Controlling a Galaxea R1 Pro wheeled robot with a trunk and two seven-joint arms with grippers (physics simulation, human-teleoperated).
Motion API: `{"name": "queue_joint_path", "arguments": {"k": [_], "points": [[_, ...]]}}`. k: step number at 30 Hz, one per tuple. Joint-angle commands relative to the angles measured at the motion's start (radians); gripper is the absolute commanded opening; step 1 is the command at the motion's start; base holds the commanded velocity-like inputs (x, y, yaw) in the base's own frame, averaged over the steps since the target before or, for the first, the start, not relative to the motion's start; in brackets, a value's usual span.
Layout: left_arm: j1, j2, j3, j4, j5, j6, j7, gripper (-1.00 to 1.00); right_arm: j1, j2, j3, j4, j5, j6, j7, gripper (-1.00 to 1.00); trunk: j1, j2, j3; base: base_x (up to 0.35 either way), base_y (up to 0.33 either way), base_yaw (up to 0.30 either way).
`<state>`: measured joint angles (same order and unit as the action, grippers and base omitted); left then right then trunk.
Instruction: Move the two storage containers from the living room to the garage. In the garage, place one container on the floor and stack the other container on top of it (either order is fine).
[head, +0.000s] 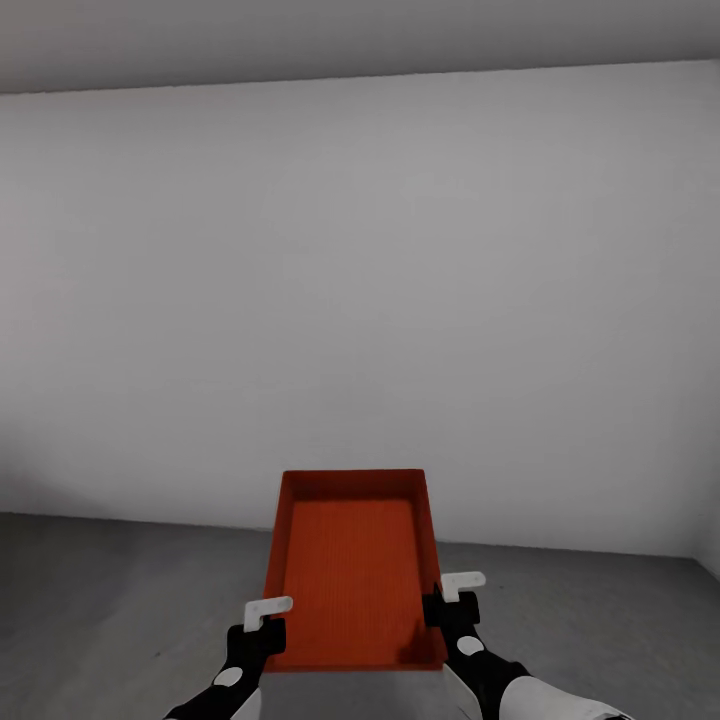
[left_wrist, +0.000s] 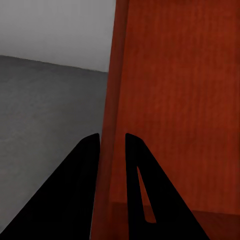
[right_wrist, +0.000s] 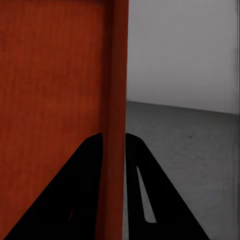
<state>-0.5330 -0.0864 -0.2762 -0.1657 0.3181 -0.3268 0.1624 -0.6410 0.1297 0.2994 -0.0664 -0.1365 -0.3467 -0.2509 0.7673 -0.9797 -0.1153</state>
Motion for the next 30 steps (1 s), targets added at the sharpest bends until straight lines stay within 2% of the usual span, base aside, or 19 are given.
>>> {"name": "queue_joint_path", "arguments": {"k": [1,7,20,30], "points": [[-0.001,0.0,0.005,-0.003,-0.008,-0.032,0.012,-1.0,-0.001,0.001,-0.048,0.003,-0.009,0.002,0.03,-1.0,0.001,-0.001,-0.001,0.321,0.109,-0.282],[-0.001,0.0,0.005,-0.003,-0.007,-0.032,0.012,-1.0,-0.001,0.0,-0.048,0.003,-0.009,0.002,0.032,-1.0,0.001,-0.001,-0.001,0.321,0.109,-0.207],[-0.001,0.0,0.005,-0.003,-0.007,-0.034,0.012,-1.0,-0.001,0.001,-0.048,0.004,-0.009,0.002,0.033,-1.0,0.001,-0.001,-0.001,0.32,0.109,-0.013],[-0.001,0.0,0.005,-0.003,-0.007,-0.035,0.012,-1.0,-0.001,0.001,-0.048,0.004,-0.009,0.002,0.033,-1.0,0.001,-0.001,-0.001,0.056,0.015,0.0]]}}
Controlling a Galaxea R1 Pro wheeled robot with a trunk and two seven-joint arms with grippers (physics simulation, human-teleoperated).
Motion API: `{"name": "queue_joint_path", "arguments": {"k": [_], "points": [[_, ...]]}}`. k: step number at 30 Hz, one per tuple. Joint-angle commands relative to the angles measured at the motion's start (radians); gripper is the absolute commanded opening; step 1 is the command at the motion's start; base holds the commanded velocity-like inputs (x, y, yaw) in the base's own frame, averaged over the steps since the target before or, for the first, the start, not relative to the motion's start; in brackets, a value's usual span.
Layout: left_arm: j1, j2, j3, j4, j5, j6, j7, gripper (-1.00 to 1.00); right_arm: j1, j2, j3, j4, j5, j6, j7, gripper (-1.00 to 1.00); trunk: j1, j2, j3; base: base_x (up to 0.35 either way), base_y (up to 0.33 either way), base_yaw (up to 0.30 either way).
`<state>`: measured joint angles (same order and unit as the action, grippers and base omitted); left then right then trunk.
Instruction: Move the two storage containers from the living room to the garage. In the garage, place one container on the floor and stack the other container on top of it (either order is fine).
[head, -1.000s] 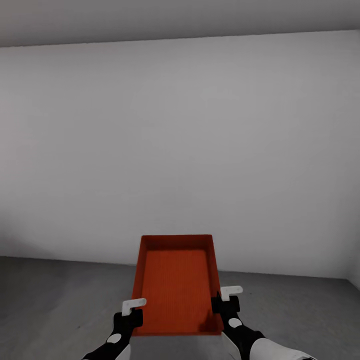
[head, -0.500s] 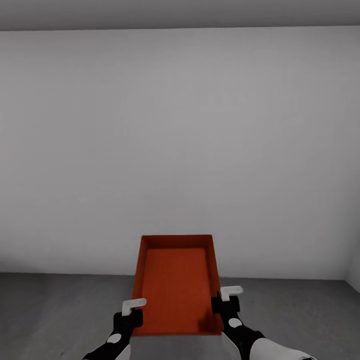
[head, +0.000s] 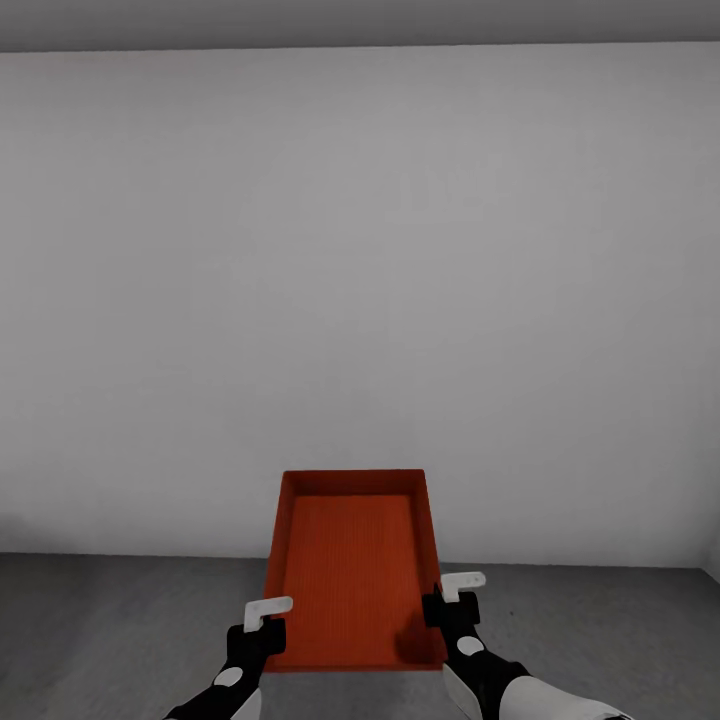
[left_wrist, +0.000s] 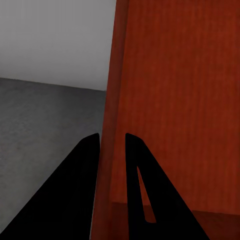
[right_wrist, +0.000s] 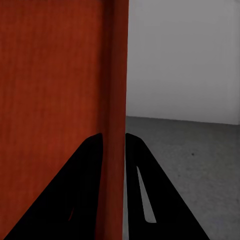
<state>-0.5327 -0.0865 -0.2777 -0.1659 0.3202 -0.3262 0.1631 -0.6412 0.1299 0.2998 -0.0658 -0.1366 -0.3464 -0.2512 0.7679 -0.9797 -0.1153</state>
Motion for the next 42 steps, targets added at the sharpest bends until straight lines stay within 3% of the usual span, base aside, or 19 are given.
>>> {"name": "queue_joint_path", "arguments": {"k": [1,18,32,42], "points": [[-0.001,0.0,0.006,-0.003,-0.009,-0.036,0.013,-1.0,-0.001,0.0,-0.048,0.003,-0.009,0.001,0.033,-1.0,0.0,-0.001,-0.001,0.002,0.001,0.0],[-0.001,-0.004,0.011,-0.001,0.003,-0.035,0.032,-1.0,-0.001,0.0,-0.048,0.003,-0.009,0.001,0.032,-1.0,0.0,-0.001,-0.001,0.0,0.0,0.0],[-0.001,-0.004,0.012,-0.001,0.002,-0.035,0.033,-1.0,-0.001,0.0,-0.048,0.003,-0.009,0.001,0.029,-1.0,0.054,-0.099,-0.046,0.0,0.0,0.0],[-0.001,-0.004,0.012,-0.001,0.001,-0.036,0.033,-1.0,-0.001,0.0,-0.048,0.003,-0.009,0.002,0.029,-1.0,0.054,-0.099,-0.06,0.0,0.0,0.0]]}}
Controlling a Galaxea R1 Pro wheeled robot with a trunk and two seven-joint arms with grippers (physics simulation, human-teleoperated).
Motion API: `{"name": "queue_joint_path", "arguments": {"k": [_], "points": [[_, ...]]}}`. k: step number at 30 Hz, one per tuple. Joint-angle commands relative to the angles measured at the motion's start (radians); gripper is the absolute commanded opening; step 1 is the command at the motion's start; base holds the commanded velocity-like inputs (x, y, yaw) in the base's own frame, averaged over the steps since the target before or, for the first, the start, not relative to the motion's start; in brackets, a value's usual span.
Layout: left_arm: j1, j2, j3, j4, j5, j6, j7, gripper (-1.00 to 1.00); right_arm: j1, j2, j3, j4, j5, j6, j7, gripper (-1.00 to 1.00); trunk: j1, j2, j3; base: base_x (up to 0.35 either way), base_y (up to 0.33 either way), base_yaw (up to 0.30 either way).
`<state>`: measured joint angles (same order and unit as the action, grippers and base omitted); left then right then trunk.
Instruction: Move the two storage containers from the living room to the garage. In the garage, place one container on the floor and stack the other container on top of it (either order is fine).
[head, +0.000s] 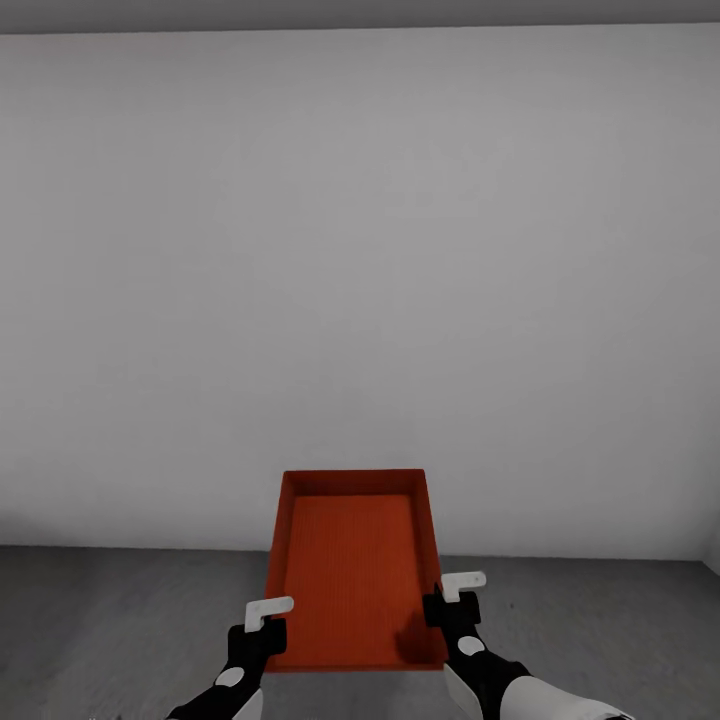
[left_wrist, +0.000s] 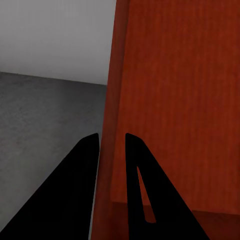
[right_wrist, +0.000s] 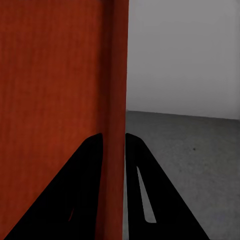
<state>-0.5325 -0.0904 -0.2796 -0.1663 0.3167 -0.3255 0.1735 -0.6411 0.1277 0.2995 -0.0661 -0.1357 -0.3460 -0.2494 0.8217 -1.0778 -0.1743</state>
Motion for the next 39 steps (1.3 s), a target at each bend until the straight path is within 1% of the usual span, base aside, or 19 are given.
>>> {"name": "queue_joint_path", "arguments": {"k": [1,39], "points": [[-0.001,0.0,0.014,-0.001,0.004,-0.037,0.023,-1.0,-0.001,0.003,-0.048,0.003,-0.01,0.002,0.027,-1.0,0.0,-0.001,-0.003,0.0,0.0,0.0],[-0.001,0.0,0.013,0.0,-0.002,-0.037,0.021,-1.0,-0.001,0.001,-0.048,0.003,-0.01,0.001,0.033,-1.0,0.0,-0.001,-0.064,0.0,0.0,0.0]]}}
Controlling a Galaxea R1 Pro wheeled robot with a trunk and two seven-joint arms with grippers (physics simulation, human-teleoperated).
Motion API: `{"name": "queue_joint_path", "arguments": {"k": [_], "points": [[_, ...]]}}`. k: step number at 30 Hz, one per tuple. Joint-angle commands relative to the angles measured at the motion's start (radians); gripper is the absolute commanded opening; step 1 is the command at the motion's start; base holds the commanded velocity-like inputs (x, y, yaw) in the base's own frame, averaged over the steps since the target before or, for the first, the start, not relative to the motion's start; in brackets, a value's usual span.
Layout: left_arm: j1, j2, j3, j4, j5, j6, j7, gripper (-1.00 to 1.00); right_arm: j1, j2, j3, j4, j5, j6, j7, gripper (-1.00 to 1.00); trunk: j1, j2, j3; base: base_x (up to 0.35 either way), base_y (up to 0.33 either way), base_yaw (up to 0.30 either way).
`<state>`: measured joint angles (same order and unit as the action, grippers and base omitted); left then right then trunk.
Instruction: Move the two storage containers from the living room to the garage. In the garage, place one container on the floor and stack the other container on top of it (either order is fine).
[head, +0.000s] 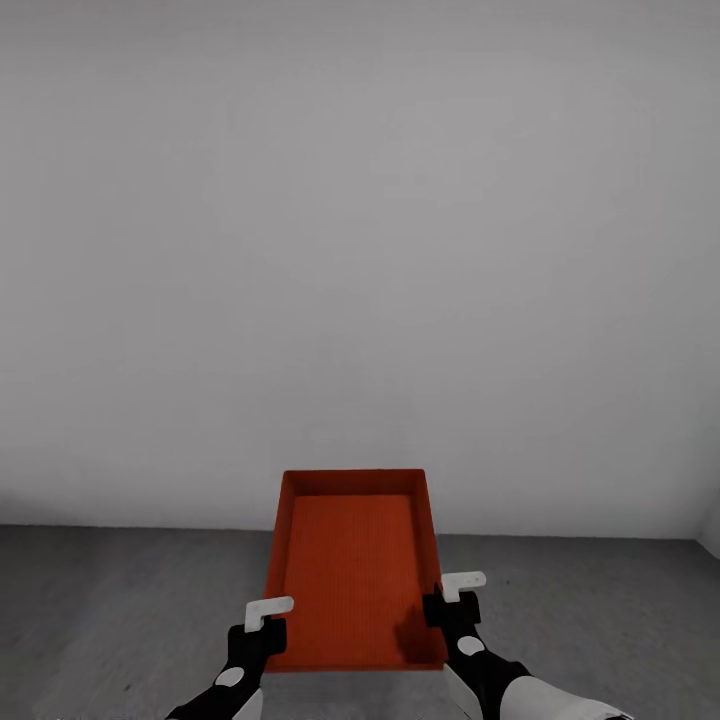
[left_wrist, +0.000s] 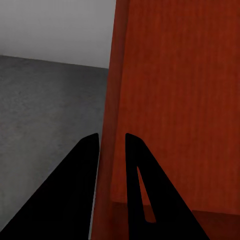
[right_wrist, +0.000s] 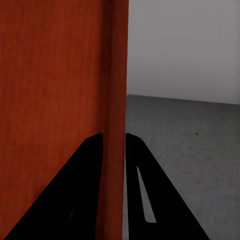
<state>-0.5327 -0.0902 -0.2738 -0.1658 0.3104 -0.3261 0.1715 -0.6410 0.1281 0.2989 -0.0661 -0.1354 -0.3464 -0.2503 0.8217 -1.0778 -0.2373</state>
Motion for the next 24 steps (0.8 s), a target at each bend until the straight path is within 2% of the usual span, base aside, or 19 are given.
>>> {"name": "queue_joint_path", "arguments": {"k": [1,24], "points": [[-0.001,0.0,0.007,-0.001,0.004,-0.036,0.023,-1.0,-0.001,0.001,-0.047,0.003,-0.01,0.002,0.034,-1.0,0.0,-0.001,-0.003,0.0,0.0,0.0],[-0.001,0.0,0.007,-0.001,0.003,-0.036,0.023,-1.0,-0.001,0.001,-0.047,0.003,-0.01,0.002,0.034,-1.0,0.0,-0.001,-0.04,0.0,0.0,0.0]]}}
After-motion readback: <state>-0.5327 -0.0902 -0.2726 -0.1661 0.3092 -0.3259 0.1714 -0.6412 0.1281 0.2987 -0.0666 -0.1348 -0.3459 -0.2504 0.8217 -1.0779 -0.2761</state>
